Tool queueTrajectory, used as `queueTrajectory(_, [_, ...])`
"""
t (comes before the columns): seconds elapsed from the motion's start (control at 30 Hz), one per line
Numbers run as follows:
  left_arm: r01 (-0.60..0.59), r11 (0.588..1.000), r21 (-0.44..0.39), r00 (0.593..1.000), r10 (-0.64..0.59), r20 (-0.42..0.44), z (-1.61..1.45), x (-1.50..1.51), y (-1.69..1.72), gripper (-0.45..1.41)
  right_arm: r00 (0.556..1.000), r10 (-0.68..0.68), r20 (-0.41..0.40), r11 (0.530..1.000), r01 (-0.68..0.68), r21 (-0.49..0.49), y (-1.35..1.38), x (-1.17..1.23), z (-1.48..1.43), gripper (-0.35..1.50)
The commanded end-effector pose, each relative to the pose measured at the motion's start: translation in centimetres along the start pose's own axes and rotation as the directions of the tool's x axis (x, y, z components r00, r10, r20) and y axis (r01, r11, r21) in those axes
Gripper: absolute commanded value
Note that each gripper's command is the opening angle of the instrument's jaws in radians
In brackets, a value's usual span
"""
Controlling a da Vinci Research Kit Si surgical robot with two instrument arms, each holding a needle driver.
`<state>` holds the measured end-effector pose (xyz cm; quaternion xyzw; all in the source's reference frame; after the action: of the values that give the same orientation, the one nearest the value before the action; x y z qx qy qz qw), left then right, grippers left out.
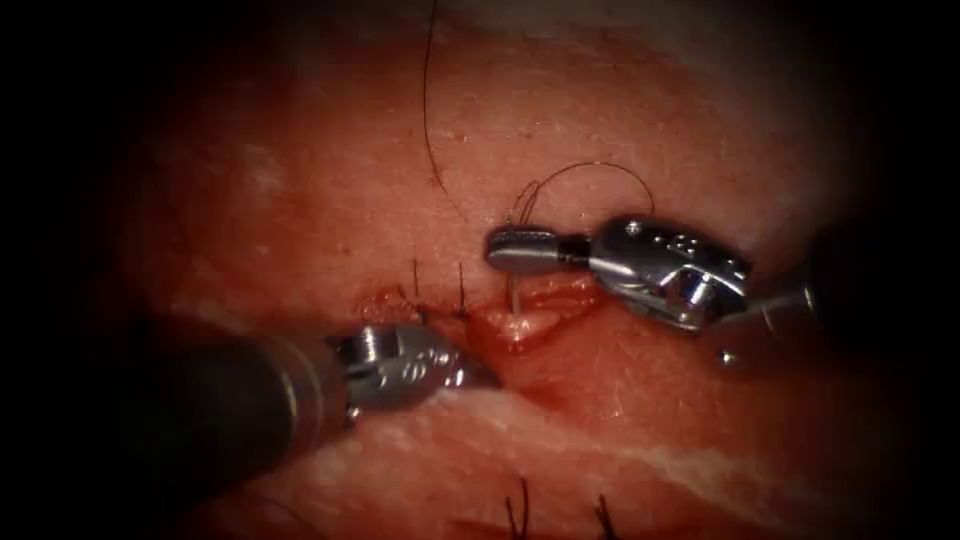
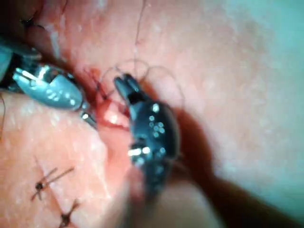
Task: Wound Closure
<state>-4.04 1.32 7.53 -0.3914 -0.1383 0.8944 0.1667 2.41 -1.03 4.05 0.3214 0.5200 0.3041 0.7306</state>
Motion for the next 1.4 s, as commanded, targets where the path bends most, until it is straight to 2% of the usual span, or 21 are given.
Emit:
queueTrajectory(0.03, [0.001,1.000,-0.003,1.000,-0.001,-0.001,0.11,-0.03,0.03,-0.45,1.000,0.021,-0.002,1.000,-0.021,0.003,-0.01,-0.08,0.08,-0.35])
queueTrajectory(0.4, [0.006,1.000,0.002,1.000,-0.006,0.001,0.12,0.03,0.10,-0.45,0.991,0.132,-0.020,0.991,-0.132,0.002,0.09,0.05,0.09,-0.35])
queueTrajectory(0.63, [0.008,1.000,0.005,1.000,-0.008,0.001,0.15,0.06,0.09,-0.45,0.971,0.240,-0.014,0.971,-0.239,0.025,0.08,0.09,0.08,-0.35])
queueTrajectory(0.77, [0.008,1.000,0.004,1.000,-0.008,0.001,0.15,0.05,0.06,-0.45,0.924,0.382,-0.001,0.923,-0.382,0.052,0.02,0.06,0.09,-0.35])
queueTrajectory(0.97, [0.008,1.000,0.008,1.000,-0.008,0.002,0.14,0.02,0.02,-0.45,0.871,0.491,0.030,0.867,-0.492,0.076,-0.09,-0.02,0.12,-0.35])
queueTrajectory(1.2, [0.009,1.000,0.013,1.000,-0.009,0.004,0.10,0.03,0.00,-0.45,0.826,0.561,0.060,0.822,-0.564,0.080,-0.21,-0.07,0.12,-0.35])
queueTrajectory(1.4, [0.010,1.000,0.014,1.000,-0.010,0.004,0.07,0.02,-0.02,-0.45,0.791,0.603,0.105,0.790,-0.610,0.063,-0.43,-0.19,0.10,-0.35])
